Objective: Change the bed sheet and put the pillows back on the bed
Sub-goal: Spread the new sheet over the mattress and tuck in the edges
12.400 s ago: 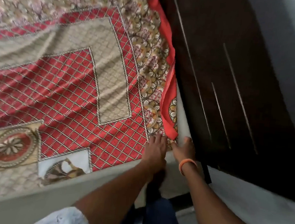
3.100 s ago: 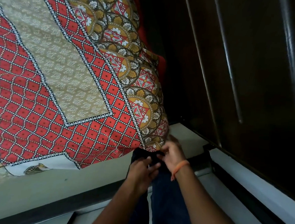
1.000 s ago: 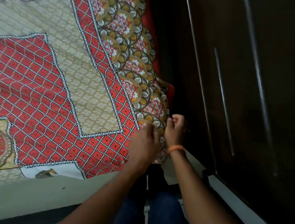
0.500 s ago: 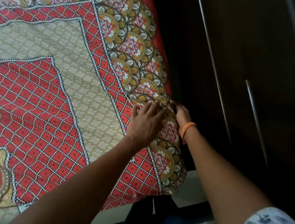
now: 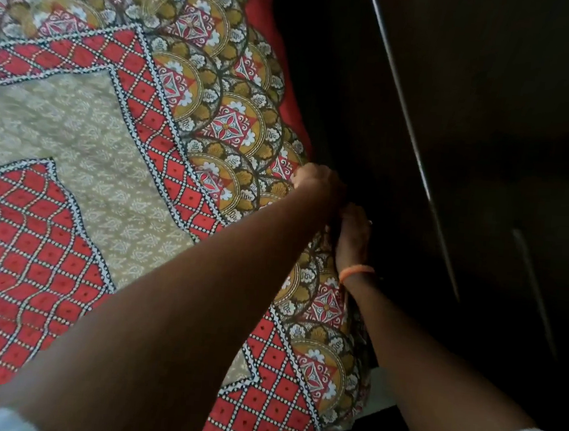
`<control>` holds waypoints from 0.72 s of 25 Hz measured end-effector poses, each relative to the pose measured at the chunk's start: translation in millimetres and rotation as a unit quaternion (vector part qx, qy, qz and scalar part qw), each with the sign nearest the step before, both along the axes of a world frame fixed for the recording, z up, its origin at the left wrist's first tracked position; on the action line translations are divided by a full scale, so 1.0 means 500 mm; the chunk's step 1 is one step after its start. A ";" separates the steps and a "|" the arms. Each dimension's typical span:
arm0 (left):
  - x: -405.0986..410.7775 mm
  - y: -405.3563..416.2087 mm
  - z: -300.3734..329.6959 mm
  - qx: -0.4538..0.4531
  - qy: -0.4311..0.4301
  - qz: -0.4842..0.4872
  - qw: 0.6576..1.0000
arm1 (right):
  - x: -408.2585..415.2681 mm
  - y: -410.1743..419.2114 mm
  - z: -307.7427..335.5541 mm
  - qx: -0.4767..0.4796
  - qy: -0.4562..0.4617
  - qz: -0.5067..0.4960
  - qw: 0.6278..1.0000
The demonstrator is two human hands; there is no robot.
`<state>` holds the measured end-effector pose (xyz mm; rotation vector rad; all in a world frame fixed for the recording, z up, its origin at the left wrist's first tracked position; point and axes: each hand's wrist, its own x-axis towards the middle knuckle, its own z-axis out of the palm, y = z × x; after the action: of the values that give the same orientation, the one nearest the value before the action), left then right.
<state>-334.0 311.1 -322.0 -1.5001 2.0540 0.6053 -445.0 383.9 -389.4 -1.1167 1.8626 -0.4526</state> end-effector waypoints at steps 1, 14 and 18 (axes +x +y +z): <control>-0.015 -0.022 -0.010 0.021 -0.008 0.016 1.000 | 0.002 0.001 -0.002 -0.002 -0.001 -0.001 1.000; -0.030 -0.037 -0.076 -0.094 0.053 -0.109 0.988 | -0.040 0.002 -0.042 0.034 0.300 0.338 0.891; -0.066 -0.024 -0.076 -0.040 0.023 -0.048 0.998 | -0.037 -0.002 -0.035 0.080 0.162 0.177 0.967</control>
<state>-367.2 299.2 -360.2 -1.4346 2.1950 0.5286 -463.5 382.7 -406.7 -1.4403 1.8764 0.0906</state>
